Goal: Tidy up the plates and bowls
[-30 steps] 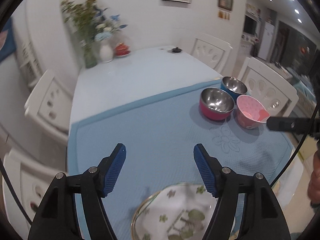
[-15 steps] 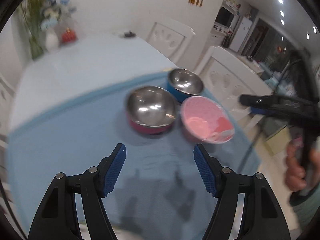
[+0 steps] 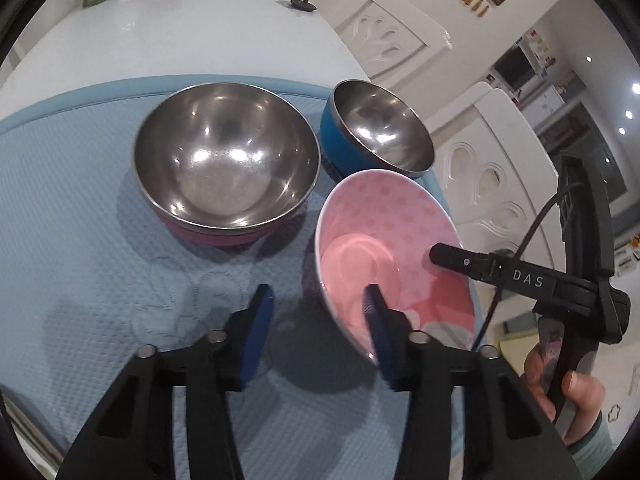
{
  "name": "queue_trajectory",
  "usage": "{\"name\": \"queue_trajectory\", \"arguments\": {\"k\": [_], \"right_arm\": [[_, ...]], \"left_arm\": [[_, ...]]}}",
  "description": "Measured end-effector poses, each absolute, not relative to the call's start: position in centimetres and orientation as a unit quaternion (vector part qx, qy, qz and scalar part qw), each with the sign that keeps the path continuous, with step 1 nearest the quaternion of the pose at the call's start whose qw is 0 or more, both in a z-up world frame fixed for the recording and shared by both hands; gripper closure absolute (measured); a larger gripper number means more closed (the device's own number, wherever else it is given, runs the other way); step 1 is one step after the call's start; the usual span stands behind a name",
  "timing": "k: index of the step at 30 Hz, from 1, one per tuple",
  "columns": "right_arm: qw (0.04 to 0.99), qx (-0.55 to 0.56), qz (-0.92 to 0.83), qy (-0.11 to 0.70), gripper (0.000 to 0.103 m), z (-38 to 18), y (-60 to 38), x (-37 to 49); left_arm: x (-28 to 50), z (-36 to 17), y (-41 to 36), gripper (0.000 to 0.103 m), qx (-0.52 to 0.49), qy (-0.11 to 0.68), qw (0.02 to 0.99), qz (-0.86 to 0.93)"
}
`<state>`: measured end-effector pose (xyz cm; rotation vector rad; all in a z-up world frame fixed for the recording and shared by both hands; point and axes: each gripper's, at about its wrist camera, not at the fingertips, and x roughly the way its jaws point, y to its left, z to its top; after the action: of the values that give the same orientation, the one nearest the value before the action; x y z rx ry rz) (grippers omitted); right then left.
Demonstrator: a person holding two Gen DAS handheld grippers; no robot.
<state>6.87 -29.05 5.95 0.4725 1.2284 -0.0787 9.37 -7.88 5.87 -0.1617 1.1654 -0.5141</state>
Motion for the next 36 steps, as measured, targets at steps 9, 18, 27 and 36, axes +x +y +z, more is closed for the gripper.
{"name": "queue_trajectory", "arguments": {"k": [9,18,27,36], "right_arm": [[0.808,0.180,0.022,0.561,0.087,5.2,-27.6,7.3],[0.827,0.136,0.039,0.544,0.087,6.8,-25.9,5.4],[0.834,0.158,0.048,0.527,0.087,10.4,-24.2,3.2],[0.826,0.173,0.085,0.530,0.086,12.8,-20.3,-0.1]], "left_arm": [[9.1,4.4,-9.1,0.086,-0.094,0.537,0.810,-0.218],[7.1,5.6,-9.1,0.086,-0.089,0.512,0.827,-0.214],[4.3,8.6,-7.4,0.086,-0.103,0.487,0.845,-0.195],[0.2,11.5,-3.2,0.086,-0.122,0.467,0.859,-0.170]]}}
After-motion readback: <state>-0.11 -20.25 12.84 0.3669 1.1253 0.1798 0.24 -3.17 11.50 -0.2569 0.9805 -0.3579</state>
